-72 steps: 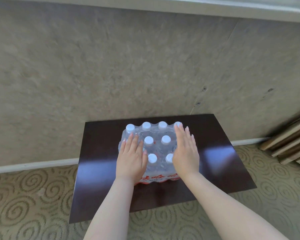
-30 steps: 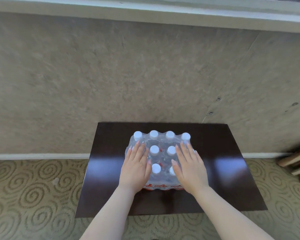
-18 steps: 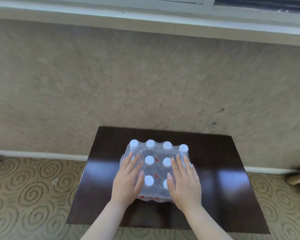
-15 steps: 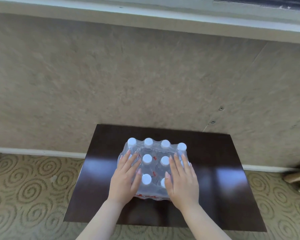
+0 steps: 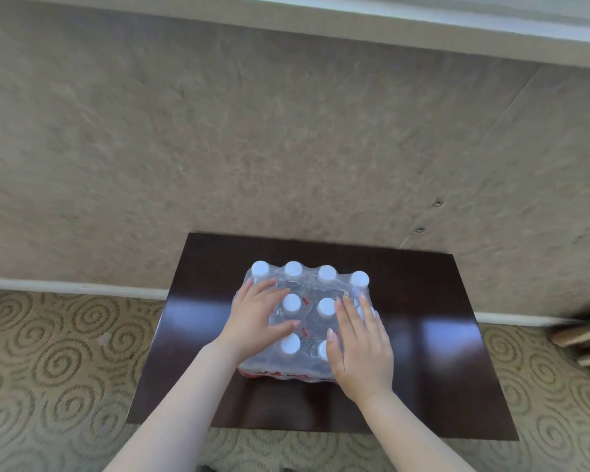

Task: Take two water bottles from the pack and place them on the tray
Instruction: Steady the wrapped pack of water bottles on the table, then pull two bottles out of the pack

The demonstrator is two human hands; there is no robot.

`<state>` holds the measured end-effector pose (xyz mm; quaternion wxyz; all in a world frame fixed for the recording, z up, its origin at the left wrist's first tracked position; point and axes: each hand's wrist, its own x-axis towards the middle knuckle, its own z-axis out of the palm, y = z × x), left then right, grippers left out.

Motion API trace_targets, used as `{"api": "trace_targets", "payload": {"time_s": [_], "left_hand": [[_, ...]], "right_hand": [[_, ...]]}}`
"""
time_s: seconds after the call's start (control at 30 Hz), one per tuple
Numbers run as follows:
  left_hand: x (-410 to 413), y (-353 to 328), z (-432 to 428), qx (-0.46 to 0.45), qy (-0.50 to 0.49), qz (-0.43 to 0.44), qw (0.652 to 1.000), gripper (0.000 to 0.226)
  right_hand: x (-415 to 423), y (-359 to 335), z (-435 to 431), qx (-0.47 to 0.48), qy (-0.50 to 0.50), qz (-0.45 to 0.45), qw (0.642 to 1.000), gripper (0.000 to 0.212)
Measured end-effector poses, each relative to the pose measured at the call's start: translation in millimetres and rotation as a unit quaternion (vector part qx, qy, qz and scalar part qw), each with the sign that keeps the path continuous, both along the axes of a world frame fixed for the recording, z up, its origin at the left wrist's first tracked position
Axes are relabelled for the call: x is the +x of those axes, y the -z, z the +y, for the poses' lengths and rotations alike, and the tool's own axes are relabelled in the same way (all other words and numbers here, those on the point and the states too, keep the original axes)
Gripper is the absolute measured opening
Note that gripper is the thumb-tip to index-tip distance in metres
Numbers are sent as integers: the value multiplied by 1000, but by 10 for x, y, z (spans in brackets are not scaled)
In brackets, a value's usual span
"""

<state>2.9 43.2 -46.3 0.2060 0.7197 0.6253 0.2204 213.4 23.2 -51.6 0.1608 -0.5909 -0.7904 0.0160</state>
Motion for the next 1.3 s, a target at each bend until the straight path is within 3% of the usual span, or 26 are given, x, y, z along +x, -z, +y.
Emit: {"api": "trace_targets", "payload": {"time_s": [0.2, 0.3, 0.5, 0.63, 0.73, 0.83, 1.0, 1.17, 1.3], "left_hand": [[173, -132, 123, -75, -77, 45, 993, 22], [251, -181, 177, -107, -101, 94, 985, 30], [166, -82, 91, -19, -66, 64, 996, 24], [107, -84, 47, 26, -67, -43, 996, 22], [67, -203, 27, -29, -68, -151, 986, 33], [43, -456, 47, -94, -17, -304, 948, 52], [-96, -933, 239, -54, 16, -446, 893, 34], [-131, -1039, 485, 4, -75, -516, 853, 23], [-106, -934, 644, -35, -158, -546, 822, 30]], "right_hand": [[-13, -33, -5, -12, 8, 7, 1000, 52], [-20, -41, -4, -14, 9, 3, 1000, 52], [-17, -35, -6, -14, 8, 4, 1000, 51], [4, 0, 8, -13, 4, 10, 1000, 52], [10, 16, 13, -9, -1, 17, 1000, 52], [13, 15, 15, -3, -1, 30, 1000, 52], [15, 33, 11, 4, -3, 39, 999, 53], [17, 60, 17, 3, -2, 43, 999, 53], [38, 67, 22, 1, -14, 44, 999, 51]]}}
